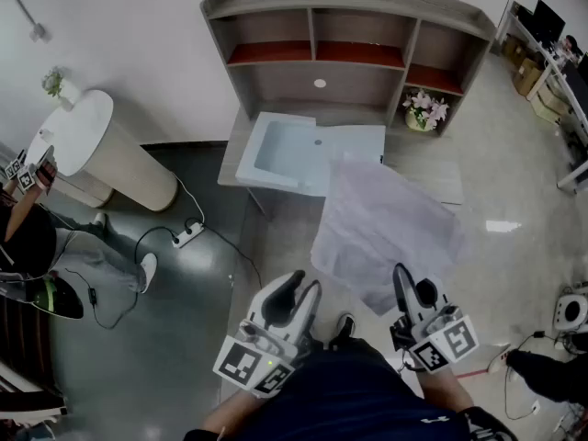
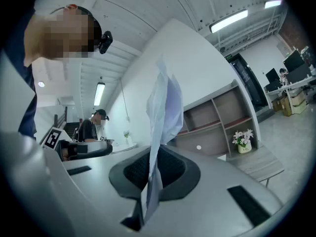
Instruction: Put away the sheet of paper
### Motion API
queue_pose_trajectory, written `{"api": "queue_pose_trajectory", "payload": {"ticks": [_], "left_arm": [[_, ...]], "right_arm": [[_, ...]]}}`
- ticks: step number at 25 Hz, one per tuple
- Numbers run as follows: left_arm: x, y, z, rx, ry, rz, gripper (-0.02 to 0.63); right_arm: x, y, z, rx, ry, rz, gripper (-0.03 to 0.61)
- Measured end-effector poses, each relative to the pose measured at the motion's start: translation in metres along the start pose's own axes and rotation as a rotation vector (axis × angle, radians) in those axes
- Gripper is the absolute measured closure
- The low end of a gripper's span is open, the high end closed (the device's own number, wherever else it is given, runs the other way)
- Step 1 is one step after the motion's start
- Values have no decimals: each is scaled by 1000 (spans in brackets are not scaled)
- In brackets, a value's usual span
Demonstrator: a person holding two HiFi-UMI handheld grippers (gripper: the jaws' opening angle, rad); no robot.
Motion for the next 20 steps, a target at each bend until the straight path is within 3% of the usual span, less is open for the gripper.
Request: {"api": "queue_pose_trajectory", "payload": {"ticks": [5,11,20], "left_arm": [[-17,2,18,5,15,0,497],[-8,7,23,25,29,-20,499],[16,10,-3,33,27,-65,503]], "right_arm": [[-12,-8,-9,16,-14,14,563],[-12,-3,-3,36,-8,16,563],[23,8,7,69,-8,-45,563]]}}
Point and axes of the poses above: the fingertips, and each gripper's own axes: z backward along the fingers, x to its right, y out of its top, the point moved 7 cm from there along z, backward along the fingers, and after that the axes turned 11 degrees about -y, right-handed, at the moved point
